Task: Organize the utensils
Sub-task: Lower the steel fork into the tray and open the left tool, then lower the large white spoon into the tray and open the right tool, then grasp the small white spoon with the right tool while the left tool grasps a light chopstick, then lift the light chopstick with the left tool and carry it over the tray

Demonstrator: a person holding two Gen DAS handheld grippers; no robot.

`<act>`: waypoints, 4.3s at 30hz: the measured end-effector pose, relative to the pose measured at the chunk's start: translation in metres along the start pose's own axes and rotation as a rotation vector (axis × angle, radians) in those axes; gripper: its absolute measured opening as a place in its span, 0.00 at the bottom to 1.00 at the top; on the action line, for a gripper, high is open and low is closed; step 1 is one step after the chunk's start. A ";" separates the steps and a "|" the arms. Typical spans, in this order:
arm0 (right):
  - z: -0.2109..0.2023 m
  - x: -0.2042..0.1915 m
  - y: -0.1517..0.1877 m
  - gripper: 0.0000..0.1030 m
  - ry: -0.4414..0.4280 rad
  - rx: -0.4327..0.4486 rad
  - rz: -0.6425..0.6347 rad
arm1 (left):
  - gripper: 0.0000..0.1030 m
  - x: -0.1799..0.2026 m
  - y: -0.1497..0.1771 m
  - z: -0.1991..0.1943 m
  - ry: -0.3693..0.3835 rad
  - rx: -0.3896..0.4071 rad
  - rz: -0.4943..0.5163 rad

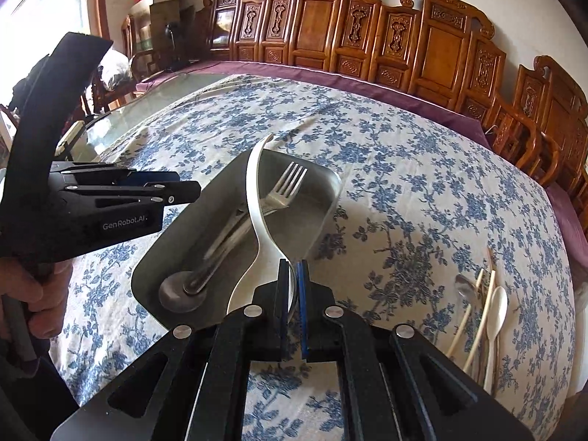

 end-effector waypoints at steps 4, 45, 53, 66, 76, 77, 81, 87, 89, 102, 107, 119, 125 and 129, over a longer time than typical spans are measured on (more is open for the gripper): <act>0.012 -0.011 0.000 0.05 -0.002 -0.012 -0.006 | 0.37 -0.013 -0.004 -0.003 -0.008 0.012 -0.032; -0.065 0.122 0.048 0.23 0.079 0.077 0.064 | 0.88 0.030 -0.010 -0.035 0.000 0.146 0.000; -0.056 0.184 0.079 0.23 0.118 0.039 0.111 | 0.88 0.064 -0.001 -0.050 0.034 0.161 0.033; -0.021 0.213 0.127 0.23 0.091 -0.032 0.156 | 0.88 0.145 0.025 -0.050 0.101 0.102 0.108; -0.015 0.222 0.128 0.16 0.076 -0.062 0.174 | 0.88 0.198 0.050 -0.025 0.126 0.026 0.176; -0.014 0.223 0.127 0.16 0.070 -0.063 0.173 | 0.88 0.201 0.051 -0.023 0.126 0.021 0.179; -0.009 0.221 0.125 0.15 0.047 -0.075 0.161 | 0.88 0.209 0.055 -0.016 0.126 0.003 0.182; -0.003 0.221 0.123 0.12 0.089 -0.083 0.116 | 0.88 0.222 0.059 -0.004 0.124 -0.020 0.197; -0.004 0.222 0.124 0.09 0.082 -0.077 0.123 | 0.88 0.227 0.059 0.000 0.126 -0.027 0.199; -0.030 0.254 0.116 0.09 0.080 0.034 0.248 | 0.58 0.265 0.065 0.043 0.136 -0.101 0.250; -0.029 0.258 0.119 0.09 0.080 0.036 0.266 | 0.42 0.275 0.065 0.055 0.132 -0.119 0.265; -0.028 0.254 0.118 0.09 0.064 0.038 0.264 | 0.04 0.287 0.061 0.072 0.125 -0.144 0.304; -0.027 0.253 0.117 0.09 0.056 0.039 0.268 | 0.04 0.282 0.047 0.068 0.111 -0.124 0.306; -0.027 0.253 0.117 0.09 0.056 0.039 0.270 | 0.04 0.276 0.034 0.061 0.097 -0.095 0.297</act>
Point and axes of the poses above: each gripper's, at about its wrist camera, not at the fingertips, and z roughly the way its jaws point, x to its right, y to its underside, the point moved 6 cm from there along z, roughly the way its jaws point, and after that the axes turned 6 degrees about x, right-handed, at the moved point
